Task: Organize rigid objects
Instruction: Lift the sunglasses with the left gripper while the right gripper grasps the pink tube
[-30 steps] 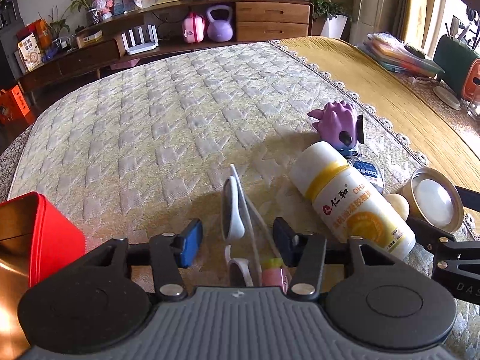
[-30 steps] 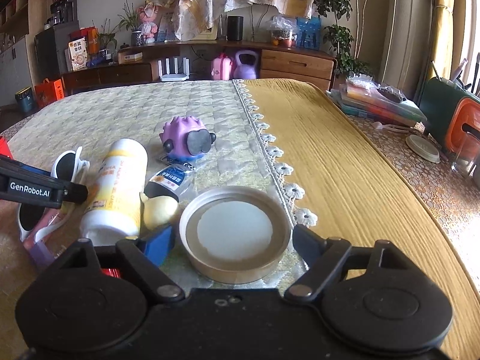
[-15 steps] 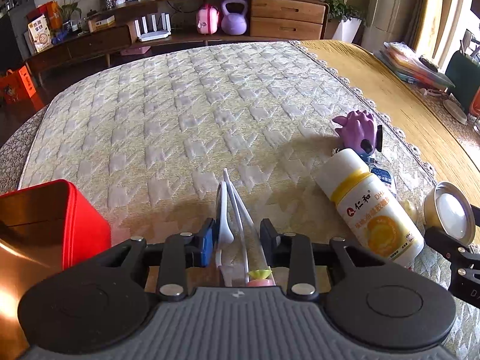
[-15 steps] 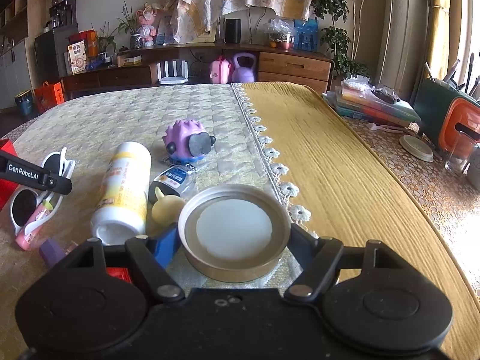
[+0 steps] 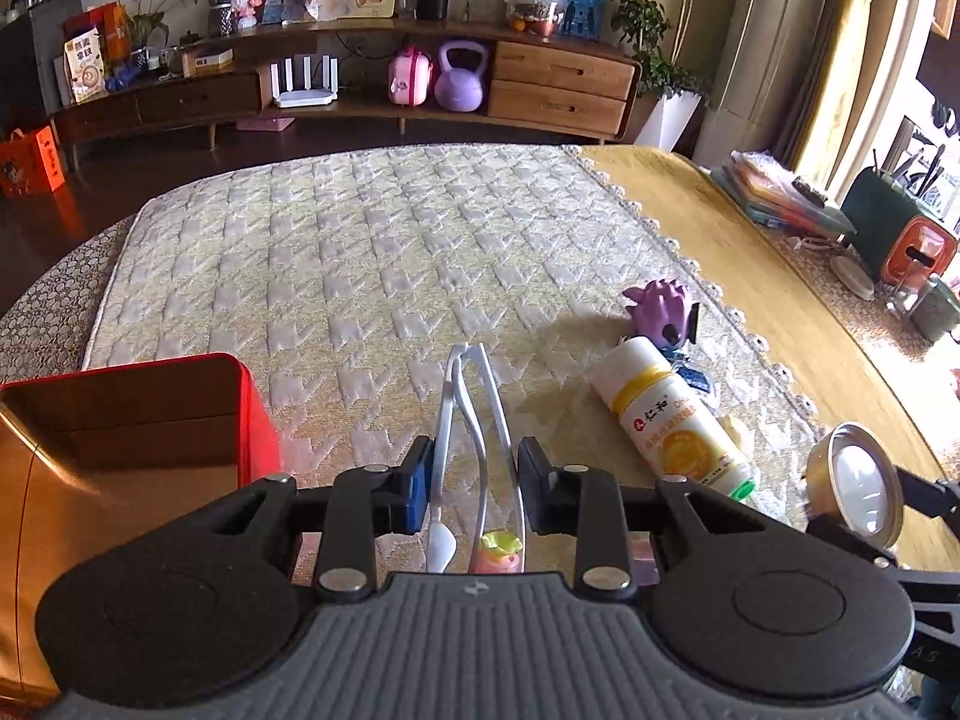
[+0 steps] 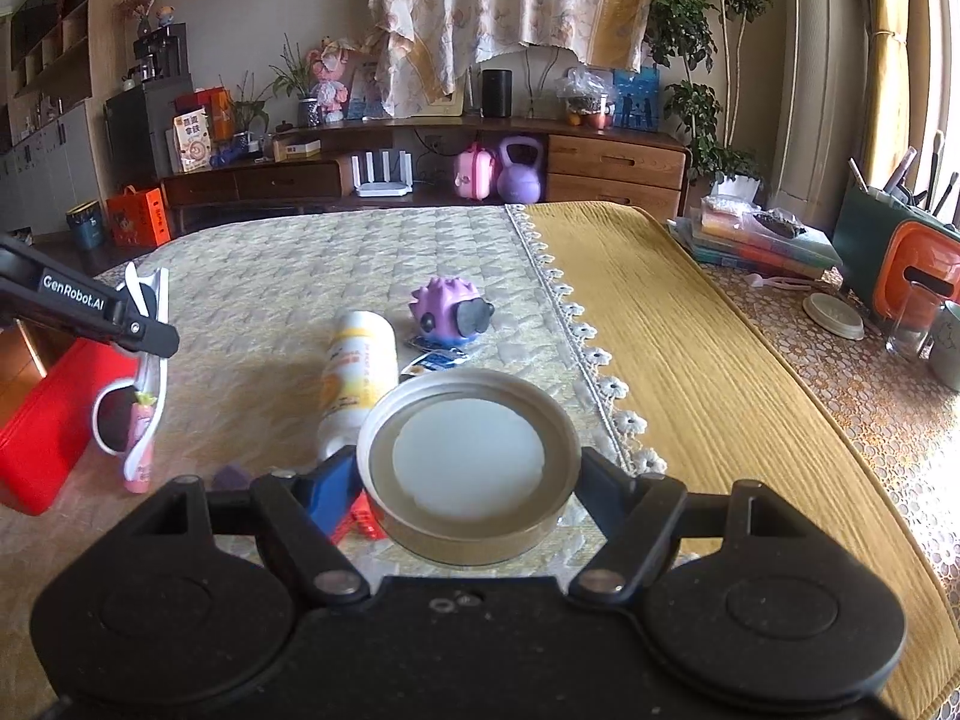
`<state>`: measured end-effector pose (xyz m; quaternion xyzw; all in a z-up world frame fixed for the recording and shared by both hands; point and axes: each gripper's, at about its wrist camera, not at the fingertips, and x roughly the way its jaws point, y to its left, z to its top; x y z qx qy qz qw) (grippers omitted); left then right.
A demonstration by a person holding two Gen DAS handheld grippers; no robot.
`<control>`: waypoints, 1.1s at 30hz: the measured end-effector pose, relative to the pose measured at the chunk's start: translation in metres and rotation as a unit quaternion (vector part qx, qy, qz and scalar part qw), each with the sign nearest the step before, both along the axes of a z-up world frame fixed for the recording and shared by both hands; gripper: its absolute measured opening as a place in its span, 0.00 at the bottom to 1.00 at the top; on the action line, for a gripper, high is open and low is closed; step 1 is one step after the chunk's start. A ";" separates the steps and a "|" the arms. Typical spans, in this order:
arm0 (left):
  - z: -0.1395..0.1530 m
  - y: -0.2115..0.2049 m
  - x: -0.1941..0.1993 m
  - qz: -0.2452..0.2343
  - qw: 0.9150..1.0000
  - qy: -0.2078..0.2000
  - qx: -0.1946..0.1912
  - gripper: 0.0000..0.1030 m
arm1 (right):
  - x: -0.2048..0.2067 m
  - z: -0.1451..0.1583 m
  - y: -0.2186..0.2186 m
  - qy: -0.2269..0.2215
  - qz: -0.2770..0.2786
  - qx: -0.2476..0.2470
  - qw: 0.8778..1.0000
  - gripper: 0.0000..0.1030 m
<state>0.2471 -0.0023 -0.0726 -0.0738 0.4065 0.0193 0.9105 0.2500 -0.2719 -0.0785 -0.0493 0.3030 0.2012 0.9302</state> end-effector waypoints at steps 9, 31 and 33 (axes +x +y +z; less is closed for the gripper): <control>0.033 0.001 -0.031 -0.008 0.999 -0.038 -0.006 0.23 | -0.025 0.012 0.016 -0.009 0.025 -0.002 1.000 0.74; -0.007 0.010 -0.016 -0.015 0.995 0.042 -0.086 0.23 | -0.023 -0.042 0.003 0.022 -0.037 -0.102 0.994 0.88; -0.011 0.011 -0.009 -0.014 0.994 0.050 -0.095 0.23 | -0.032 -0.036 0.007 -0.005 -0.041 -0.109 0.993 0.88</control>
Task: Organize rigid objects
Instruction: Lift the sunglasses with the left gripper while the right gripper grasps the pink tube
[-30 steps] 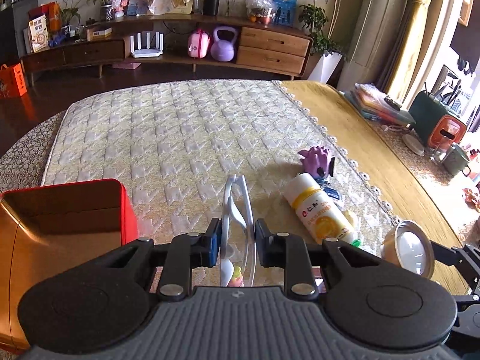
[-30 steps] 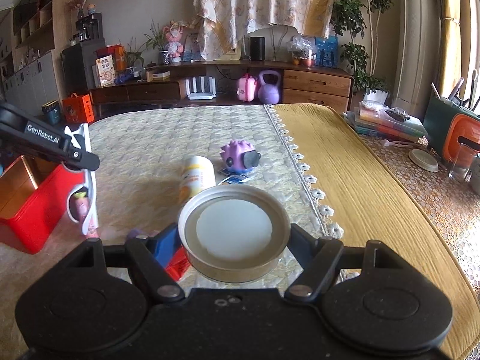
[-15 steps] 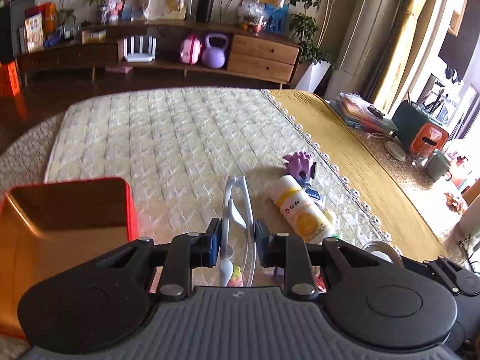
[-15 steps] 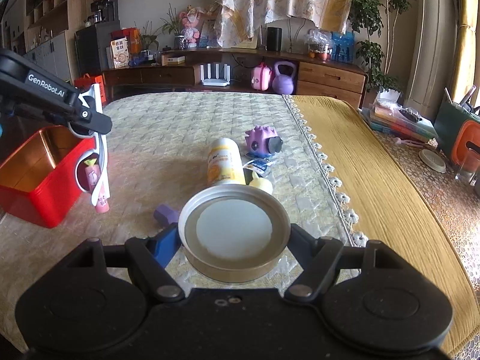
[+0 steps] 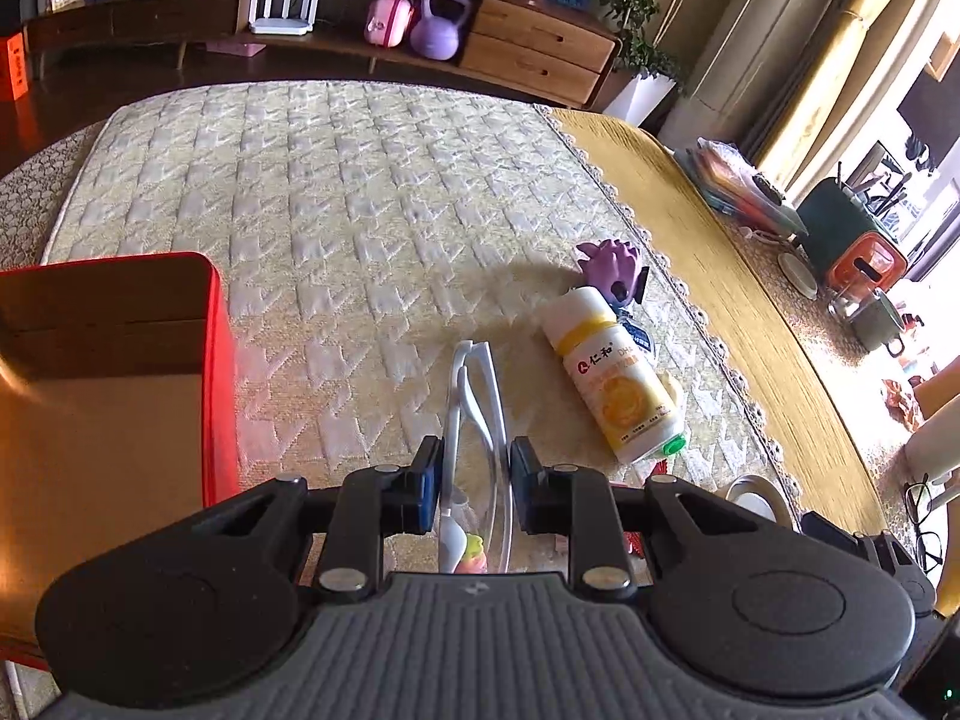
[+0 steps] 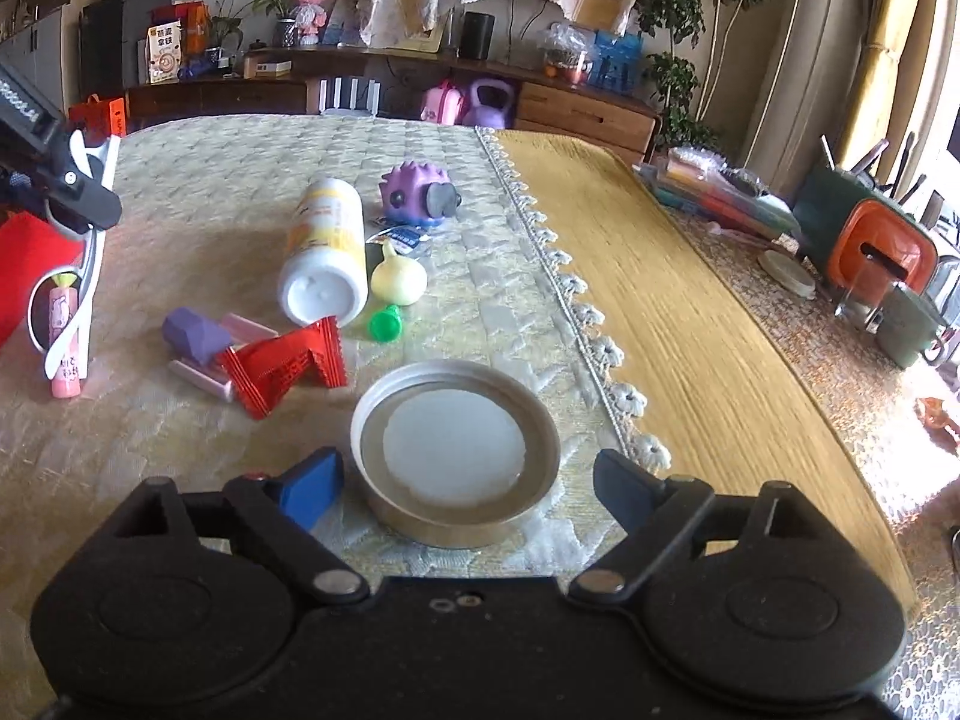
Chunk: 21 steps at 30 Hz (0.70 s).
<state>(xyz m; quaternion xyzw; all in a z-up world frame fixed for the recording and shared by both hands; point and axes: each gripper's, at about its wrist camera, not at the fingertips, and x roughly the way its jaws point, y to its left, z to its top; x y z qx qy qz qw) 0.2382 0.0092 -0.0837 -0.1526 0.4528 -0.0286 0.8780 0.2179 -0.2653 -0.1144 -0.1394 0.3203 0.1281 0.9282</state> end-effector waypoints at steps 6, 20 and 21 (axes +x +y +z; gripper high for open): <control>-0.017 -0.003 0.020 -0.001 1.000 0.023 0.002 0.23 | -0.017 0.020 0.034 -0.002 0.106 0.042 0.993 0.88; -0.042 0.000 0.029 0.004 0.999 0.045 0.004 0.24 | -0.006 0.008 0.111 0.156 0.194 0.149 0.957 0.45; -0.043 0.001 0.028 0.001 0.999 0.046 0.000 0.24 | -0.004 0.008 0.108 0.166 0.194 0.166 0.952 0.44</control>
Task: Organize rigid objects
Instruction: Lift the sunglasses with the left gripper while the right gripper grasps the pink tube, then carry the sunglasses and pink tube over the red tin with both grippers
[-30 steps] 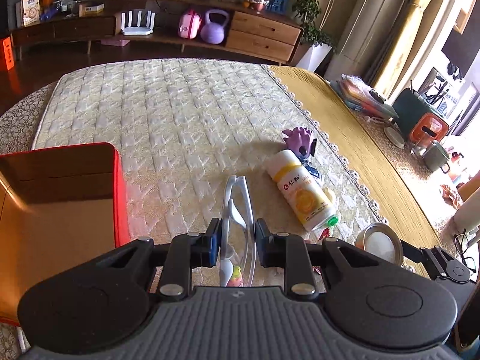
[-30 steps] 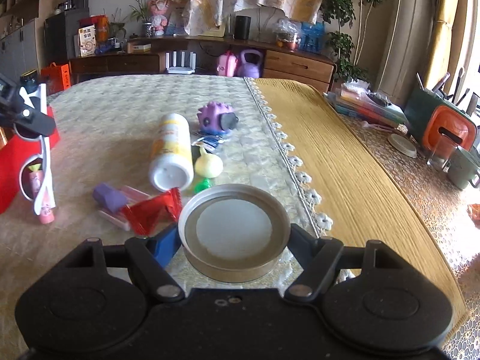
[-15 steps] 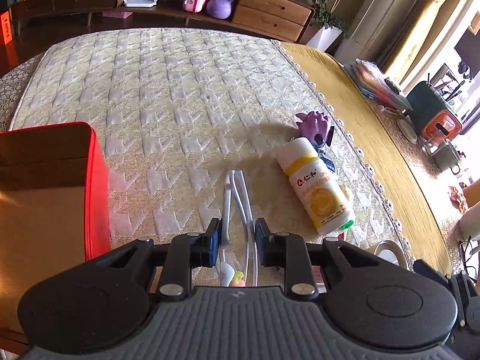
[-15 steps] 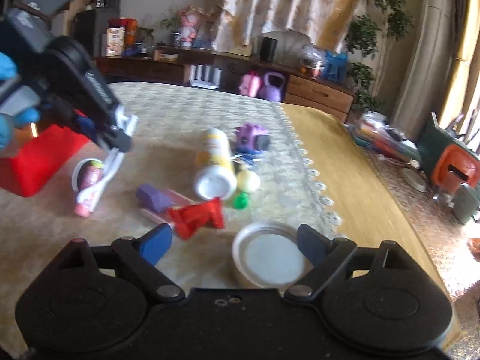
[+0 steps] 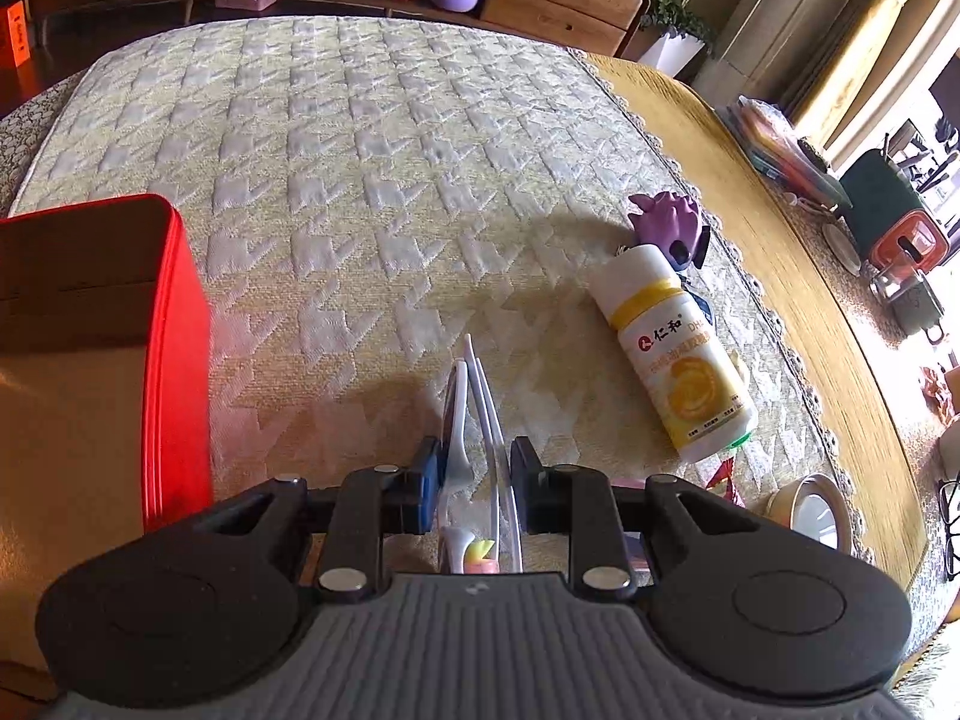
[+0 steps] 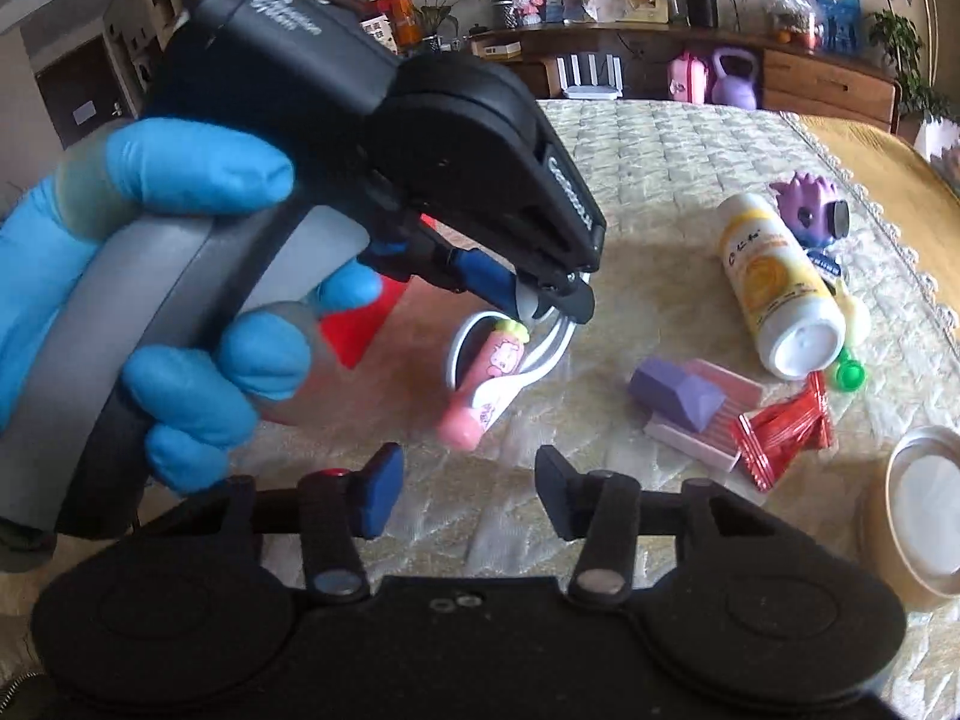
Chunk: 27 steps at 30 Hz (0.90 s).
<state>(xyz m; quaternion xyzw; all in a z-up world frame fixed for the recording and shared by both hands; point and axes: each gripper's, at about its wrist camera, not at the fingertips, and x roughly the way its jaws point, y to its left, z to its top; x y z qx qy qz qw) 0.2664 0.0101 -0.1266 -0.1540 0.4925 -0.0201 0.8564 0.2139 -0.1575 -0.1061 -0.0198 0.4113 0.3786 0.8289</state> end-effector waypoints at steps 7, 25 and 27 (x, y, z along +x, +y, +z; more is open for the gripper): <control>0.001 -0.001 -0.002 -0.003 1.000 -0.001 -0.006 0.24 | 0.013 0.003 -0.008 0.038 -0.016 0.040 0.998 0.37; 0.002 0.010 -0.003 0.022 1.000 -0.001 -0.009 0.24 | 0.003 0.004 -0.031 0.060 0.029 0.067 0.996 0.16; 0.003 0.012 -0.004 0.027 1.000 -0.001 -0.006 0.23 | -0.002 0.006 -0.040 0.056 0.031 0.064 0.996 0.15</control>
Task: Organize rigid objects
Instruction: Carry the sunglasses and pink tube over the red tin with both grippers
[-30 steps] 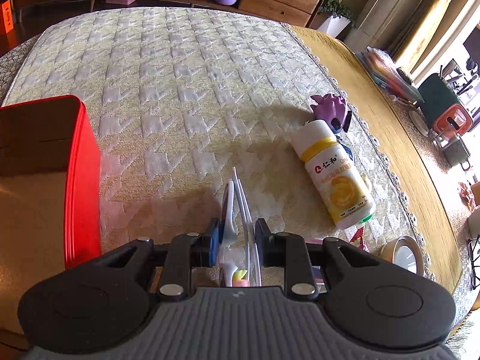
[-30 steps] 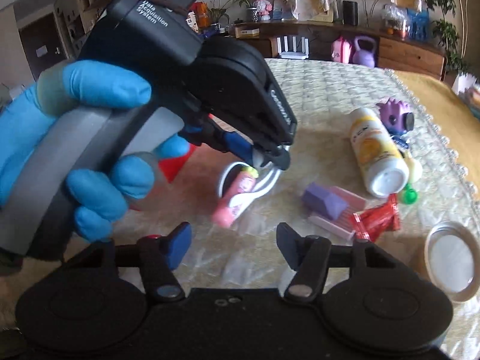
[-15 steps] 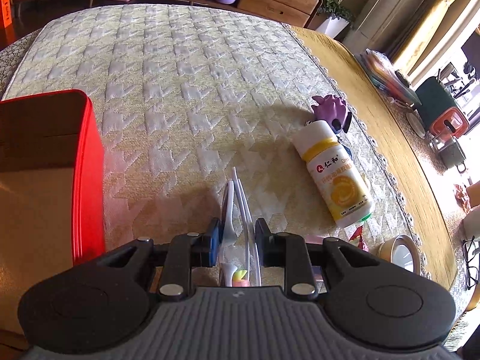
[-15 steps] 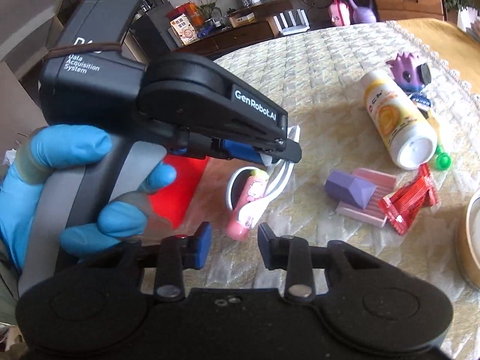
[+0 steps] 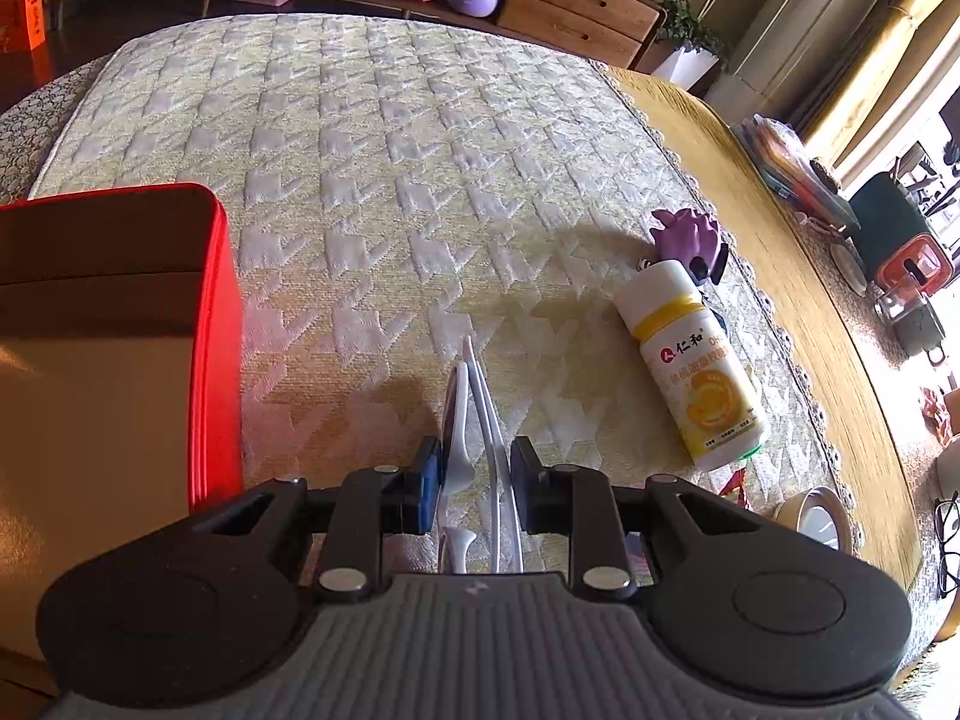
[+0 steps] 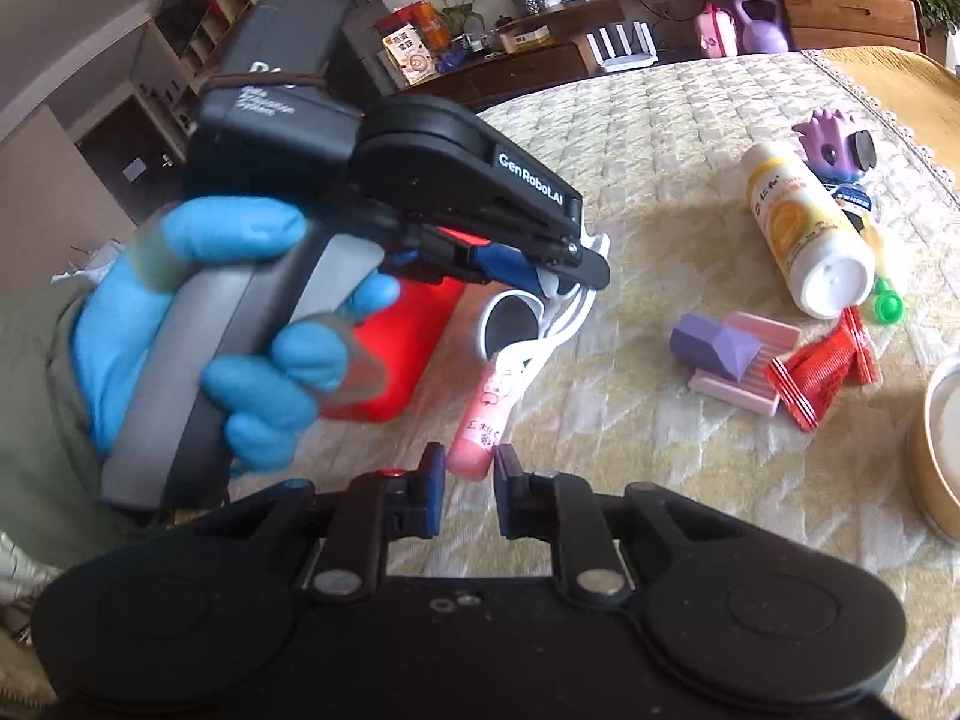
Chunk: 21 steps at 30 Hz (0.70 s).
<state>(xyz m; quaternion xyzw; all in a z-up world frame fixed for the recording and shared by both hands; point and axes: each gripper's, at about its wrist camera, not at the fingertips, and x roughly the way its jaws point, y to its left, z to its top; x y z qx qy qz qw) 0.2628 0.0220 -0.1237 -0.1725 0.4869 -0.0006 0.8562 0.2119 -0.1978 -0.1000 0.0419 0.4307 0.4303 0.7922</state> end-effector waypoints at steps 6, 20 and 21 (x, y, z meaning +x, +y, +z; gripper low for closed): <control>0.003 0.002 -0.004 0.006 1.000 -0.005 0.005 0.23 | 0.001 -0.002 -0.015 -0.036 -0.030 -0.039 0.998 0.15; 0.053 0.018 -0.053 0.009 0.999 -0.044 -0.024 0.21 | -0.002 0.031 -0.013 -0.092 -0.054 -0.034 0.994 0.15; 0.059 0.022 -0.059 0.010 0.998 -0.052 -0.026 0.21 | -0.003 0.034 -0.011 -0.097 -0.055 -0.034 0.993 0.15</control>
